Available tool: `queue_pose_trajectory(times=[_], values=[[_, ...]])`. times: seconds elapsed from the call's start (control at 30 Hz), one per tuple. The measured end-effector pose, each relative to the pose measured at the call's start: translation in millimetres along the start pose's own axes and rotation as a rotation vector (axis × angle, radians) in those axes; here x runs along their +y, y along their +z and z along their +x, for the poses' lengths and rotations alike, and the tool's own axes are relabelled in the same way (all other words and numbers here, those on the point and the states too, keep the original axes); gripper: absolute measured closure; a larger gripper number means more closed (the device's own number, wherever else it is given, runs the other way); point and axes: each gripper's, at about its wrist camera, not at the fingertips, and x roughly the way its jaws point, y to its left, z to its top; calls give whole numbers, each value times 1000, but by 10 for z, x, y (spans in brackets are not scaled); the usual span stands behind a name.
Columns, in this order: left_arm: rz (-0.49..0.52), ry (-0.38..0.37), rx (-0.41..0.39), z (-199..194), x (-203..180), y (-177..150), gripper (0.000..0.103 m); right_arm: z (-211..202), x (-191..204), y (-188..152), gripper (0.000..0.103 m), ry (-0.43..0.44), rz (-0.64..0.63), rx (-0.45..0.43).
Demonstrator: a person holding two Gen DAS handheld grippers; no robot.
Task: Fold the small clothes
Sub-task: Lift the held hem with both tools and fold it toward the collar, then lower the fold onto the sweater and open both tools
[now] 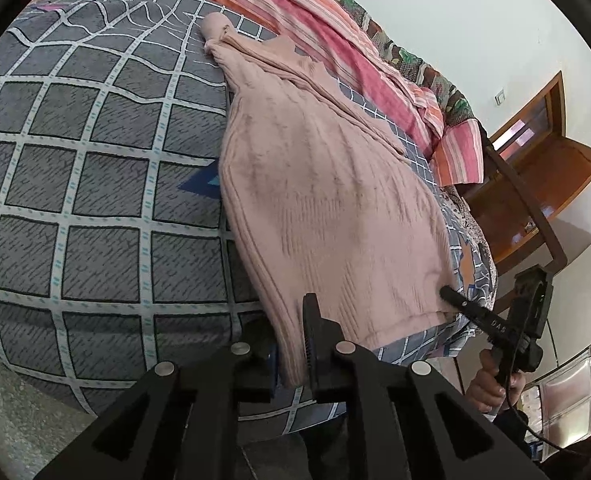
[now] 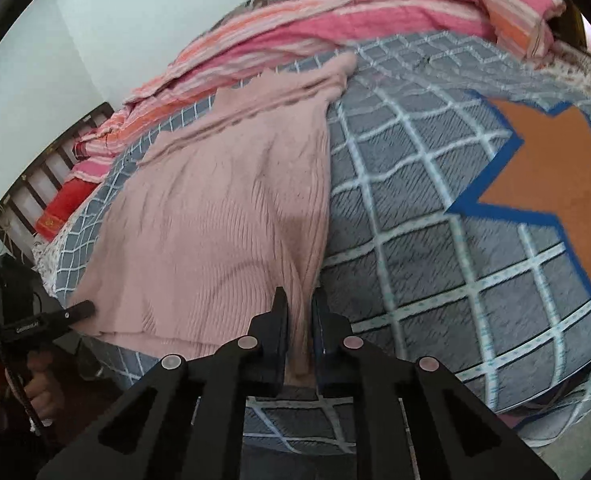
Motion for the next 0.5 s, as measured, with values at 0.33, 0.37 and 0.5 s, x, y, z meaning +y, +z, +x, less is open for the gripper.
queue_pose_trajectory(times=[0.33, 0.37, 0.5], values=[[28, -32, -25, -78, -184, 19, 97, -132, 125, 35, 94, 56, -29, -12], [17, -57, -46, -162, -203, 79, 97, -212, 134, 82, 94, 76, -26, -35], [15, -65, -128, -420, -313, 377, 97, -488, 190, 367, 94, 124, -4, -123]])
